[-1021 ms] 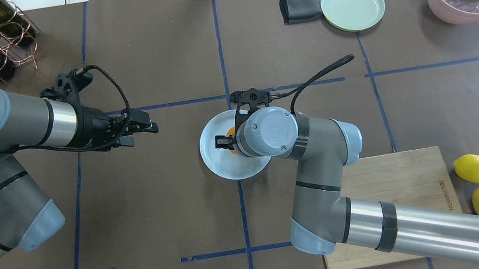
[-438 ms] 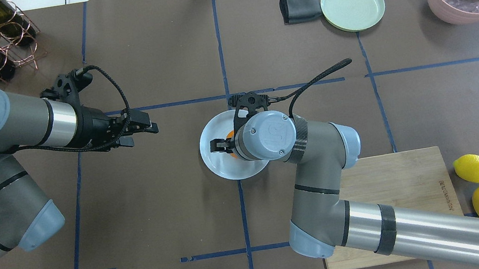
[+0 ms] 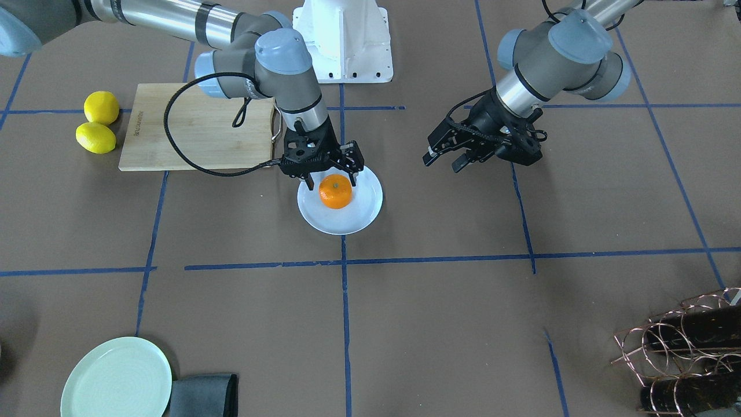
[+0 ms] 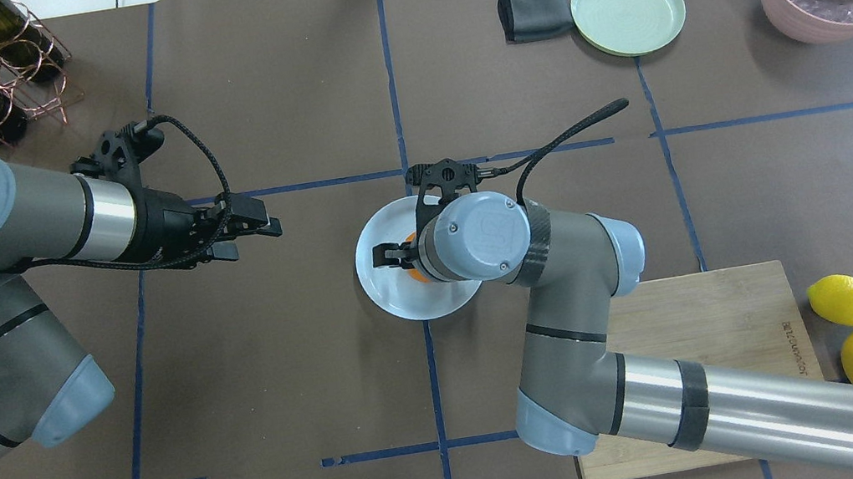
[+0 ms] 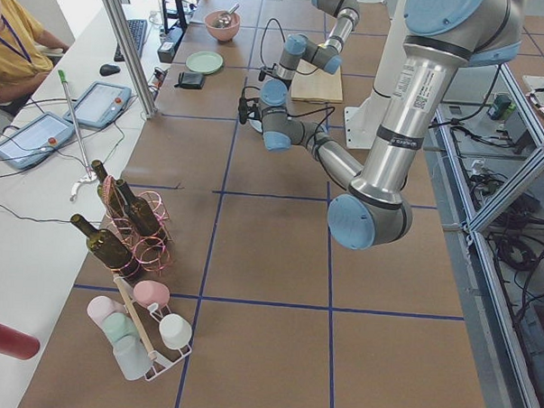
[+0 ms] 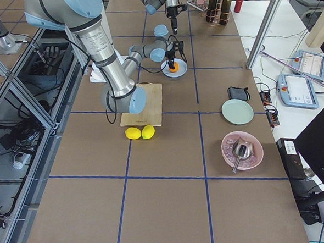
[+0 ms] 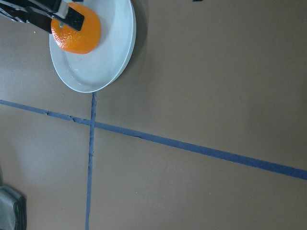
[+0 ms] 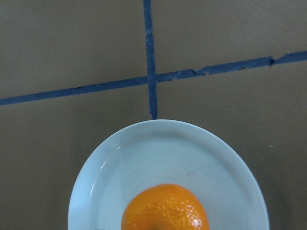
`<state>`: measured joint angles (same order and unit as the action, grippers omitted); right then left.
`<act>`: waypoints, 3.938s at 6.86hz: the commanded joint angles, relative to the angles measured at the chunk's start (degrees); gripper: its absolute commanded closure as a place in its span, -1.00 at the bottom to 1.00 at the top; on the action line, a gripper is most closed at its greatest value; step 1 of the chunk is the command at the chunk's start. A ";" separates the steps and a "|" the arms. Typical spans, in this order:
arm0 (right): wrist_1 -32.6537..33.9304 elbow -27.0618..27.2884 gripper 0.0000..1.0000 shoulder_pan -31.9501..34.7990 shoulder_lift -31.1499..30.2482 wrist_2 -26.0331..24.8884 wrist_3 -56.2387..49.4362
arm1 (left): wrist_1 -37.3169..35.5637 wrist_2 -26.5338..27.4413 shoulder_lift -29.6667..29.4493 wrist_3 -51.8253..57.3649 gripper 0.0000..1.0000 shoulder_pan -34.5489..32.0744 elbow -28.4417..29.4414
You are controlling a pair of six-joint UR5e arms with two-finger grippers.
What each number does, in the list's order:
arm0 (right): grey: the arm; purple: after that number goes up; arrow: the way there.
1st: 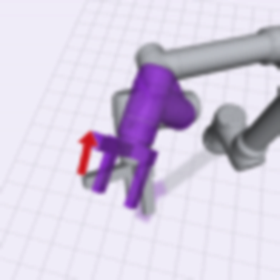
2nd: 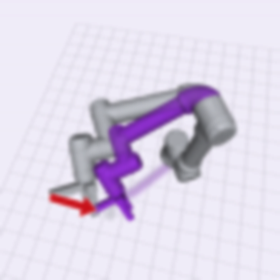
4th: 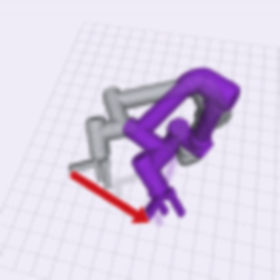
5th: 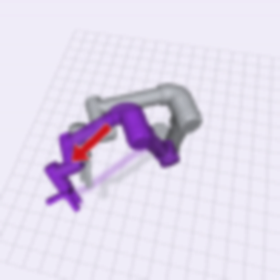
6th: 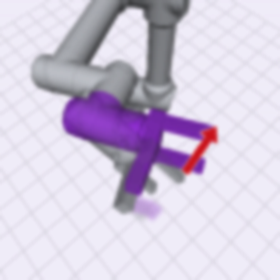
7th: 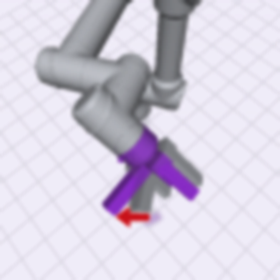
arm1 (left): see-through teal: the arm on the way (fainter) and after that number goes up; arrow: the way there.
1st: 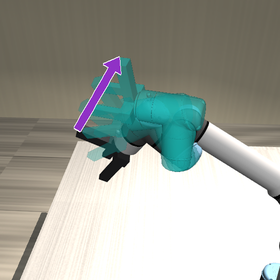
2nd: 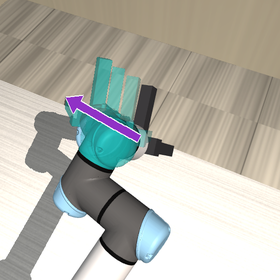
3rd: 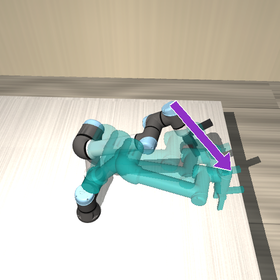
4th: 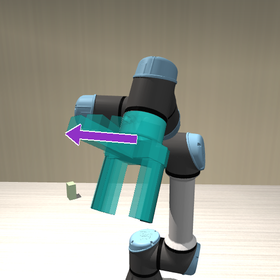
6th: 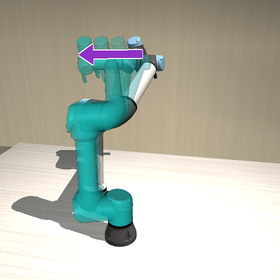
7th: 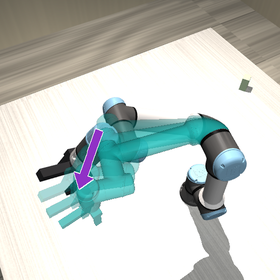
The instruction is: Pick orange to plate
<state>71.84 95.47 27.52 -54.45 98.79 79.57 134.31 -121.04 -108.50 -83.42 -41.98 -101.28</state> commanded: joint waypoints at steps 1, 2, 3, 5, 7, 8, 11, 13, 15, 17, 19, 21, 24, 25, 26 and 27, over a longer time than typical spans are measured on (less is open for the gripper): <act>1.99 13.19 -1.00 6.36 -10.09 9.52 -3.34 | -0.10 -2.52 4.50 11.35 -0.65 -2.66 -0.49; 1.90 15.43 -1.00 13.36 -16.07 18.02 -10.07 | -0.10 -3.57 8.53 21.27 -0.65 -5.63 -0.84; 1.81 15.54 -1.00 20.74 -21.61 24.98 -19.27 | -0.18 -5.93 12.40 33.73 -0.65 -9.92 0.11; 2.51 13.88 -1.00 34.01 -30.59 31.96 -41.57 | -1.75 -8.57 18.56 51.88 -0.65 -19.13 0.91; 6.44 5.56 -1.00 46.86 -31.77 37.51 -63.55 | -14.78 -13.34 18.94 76.95 -0.65 -34.24 4.68; 9.43 1.95 -1.00 51.09 -31.60 37.70 -73.41 | -23.39 -12.91 18.16 87.45 -0.66 -39.79 4.78; 23.82 -0.55 -1.00 58.42 -31.16 37.18 -95.59 | -36.07 -11.85 17.98 94.59 -0.70 -48.27 3.82; 24.31 -0.46 -1.00 58.61 -30.98 37.18 -95.74 | -46.96 -11.93 13.61 94.50 -1.00 -50.65 3.03; 24.40 -0.28 -1.00 58.52 -30.89 37.44 -95.13 | -52.79 -11.93 12.44 93.37 -1.00 -50.48 3.38; 24.57 -0.46 -1.00 58.52 -30.28 37.44 -95.04 | -57.67 -12.20 16.01 93.88 -1.00 -50.05 0.40; 26.50 -0.46 -1.00 58.52 -29.40 37.27 -95.04 | -57.49 -13.86 16.48 93.97 -1.00 -49.78 0.39; 26.42 -0.19 -1.00 58.52 -29.58 36.91 -94.95 | -56.36 -16.84 16.39 94.06 -1.00 -48.91 0.30; 26.33 0.24 -1.00 58.43 -29.84 37.44 -93.81 | -55.12 -17.82 16.65 93.97 -1.00 -47.93 0.82; 26.42 1.03 -1.00 58.43 -30.36 37.53 -93.81 | -54.42 -18.00 16.57 93.97 -1.00 -47.93 1.17; 26.07 0.69 -1.00 58.43 -30.63 36.83 -93.81 | -54.07 -17.82 16.05 93.97 -1.00 -48.02 0.05; 25.46 1.03 -1.00 58.43 -31.76 37.09 -93.72 | -53.80 -17.39 14.47 93.97 -1.00 -47.41 0.90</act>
<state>97.87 96.24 85.96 -85.20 135.87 -14.22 80.12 -138.79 -92.68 10.55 -89.82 -100.72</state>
